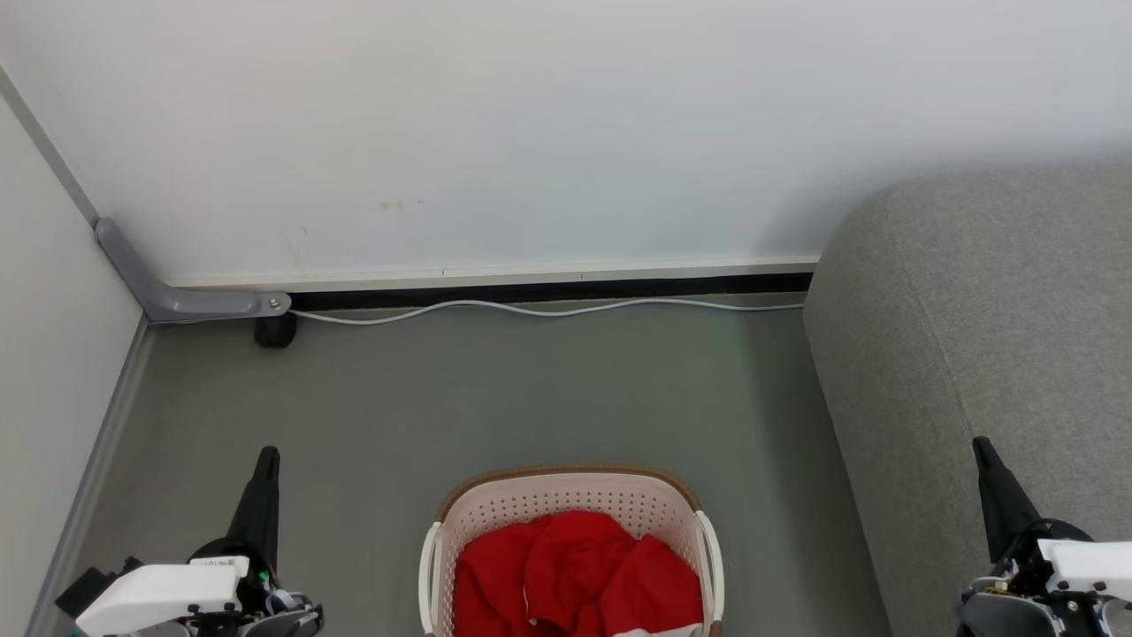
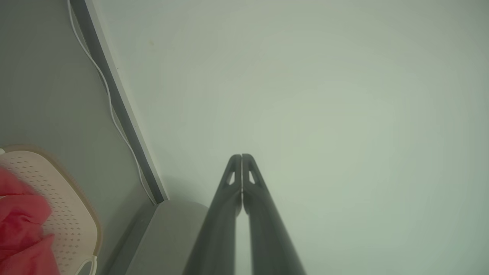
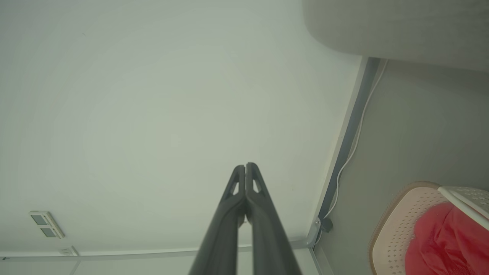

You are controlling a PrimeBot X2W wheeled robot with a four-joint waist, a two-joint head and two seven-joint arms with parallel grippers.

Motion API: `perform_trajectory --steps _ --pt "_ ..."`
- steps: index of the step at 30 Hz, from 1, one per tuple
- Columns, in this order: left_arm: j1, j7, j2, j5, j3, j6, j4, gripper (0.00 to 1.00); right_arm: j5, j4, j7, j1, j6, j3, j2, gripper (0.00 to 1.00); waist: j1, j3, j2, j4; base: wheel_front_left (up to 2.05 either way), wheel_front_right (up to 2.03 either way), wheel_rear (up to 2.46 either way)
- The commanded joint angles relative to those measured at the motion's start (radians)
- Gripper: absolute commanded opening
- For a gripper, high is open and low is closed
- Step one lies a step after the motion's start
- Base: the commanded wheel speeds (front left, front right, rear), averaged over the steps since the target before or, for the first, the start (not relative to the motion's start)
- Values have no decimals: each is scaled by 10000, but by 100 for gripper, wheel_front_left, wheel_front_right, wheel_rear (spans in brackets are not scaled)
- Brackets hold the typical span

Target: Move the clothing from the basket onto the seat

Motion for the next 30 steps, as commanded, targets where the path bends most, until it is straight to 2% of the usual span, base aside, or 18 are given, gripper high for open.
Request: perform_trajectory --steps 1,30 --pt "-578 60 173 -39 324 -75 -294 0 116 -311 75 -364 16 173 -100 0 0 0 0 0 0 0 0" --pt "-578 60 173 -39 324 -75 -294 0 116 -311 75 -364 16 173 -100 0 0 0 0 0 0 0 0"
